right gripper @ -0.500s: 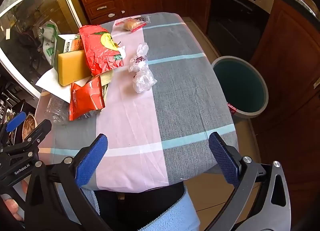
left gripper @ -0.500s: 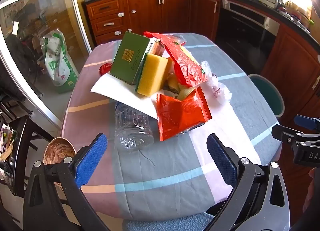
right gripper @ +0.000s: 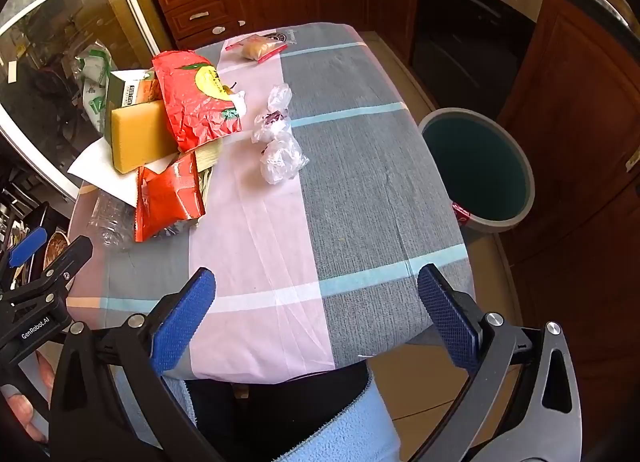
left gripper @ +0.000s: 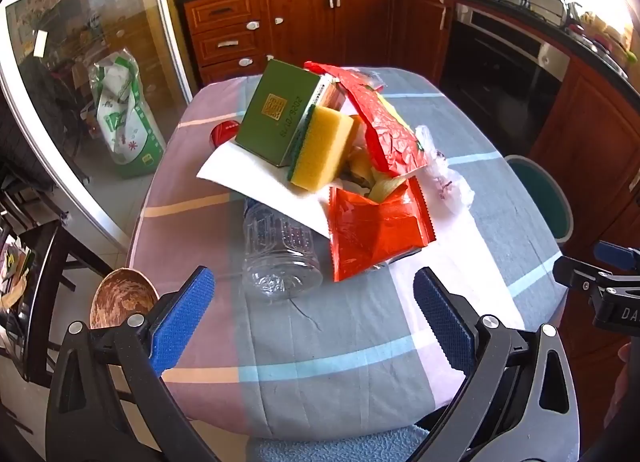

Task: Collect trash

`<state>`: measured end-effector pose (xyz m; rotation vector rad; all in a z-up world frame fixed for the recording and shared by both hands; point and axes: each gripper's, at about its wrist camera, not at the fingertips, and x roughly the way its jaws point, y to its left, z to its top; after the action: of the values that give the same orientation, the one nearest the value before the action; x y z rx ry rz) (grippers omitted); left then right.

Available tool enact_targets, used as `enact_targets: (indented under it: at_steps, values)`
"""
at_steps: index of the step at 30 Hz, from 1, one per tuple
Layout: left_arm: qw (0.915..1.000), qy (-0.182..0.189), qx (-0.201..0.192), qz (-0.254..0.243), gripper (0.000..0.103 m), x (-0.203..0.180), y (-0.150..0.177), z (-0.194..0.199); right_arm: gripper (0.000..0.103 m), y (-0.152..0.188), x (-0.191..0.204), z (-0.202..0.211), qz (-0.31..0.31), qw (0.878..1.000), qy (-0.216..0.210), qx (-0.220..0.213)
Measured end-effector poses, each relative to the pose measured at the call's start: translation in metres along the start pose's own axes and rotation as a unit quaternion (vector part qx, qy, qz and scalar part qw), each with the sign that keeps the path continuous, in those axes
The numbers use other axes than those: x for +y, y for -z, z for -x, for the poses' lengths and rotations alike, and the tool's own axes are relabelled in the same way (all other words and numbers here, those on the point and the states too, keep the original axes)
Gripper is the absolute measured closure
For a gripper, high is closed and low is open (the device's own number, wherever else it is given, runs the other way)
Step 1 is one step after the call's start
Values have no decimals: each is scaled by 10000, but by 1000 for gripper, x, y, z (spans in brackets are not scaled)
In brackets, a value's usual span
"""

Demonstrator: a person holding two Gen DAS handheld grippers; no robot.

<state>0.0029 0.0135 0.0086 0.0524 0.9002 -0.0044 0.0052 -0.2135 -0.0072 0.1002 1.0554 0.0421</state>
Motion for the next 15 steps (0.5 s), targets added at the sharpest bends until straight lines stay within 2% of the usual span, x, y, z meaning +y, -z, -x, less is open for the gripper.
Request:
enact_targets:
  at_steps: [6, 15]
  values:
    - [9999, 20, 20, 133, 4, 3, 5, -5, 6, 1, 0, -2, -14, 10000, 3, 62]
    - [10000, 7, 45, 56, 4, 2, 7, -9, 6, 0, 1, -4, -10, 9999, 4, 110]
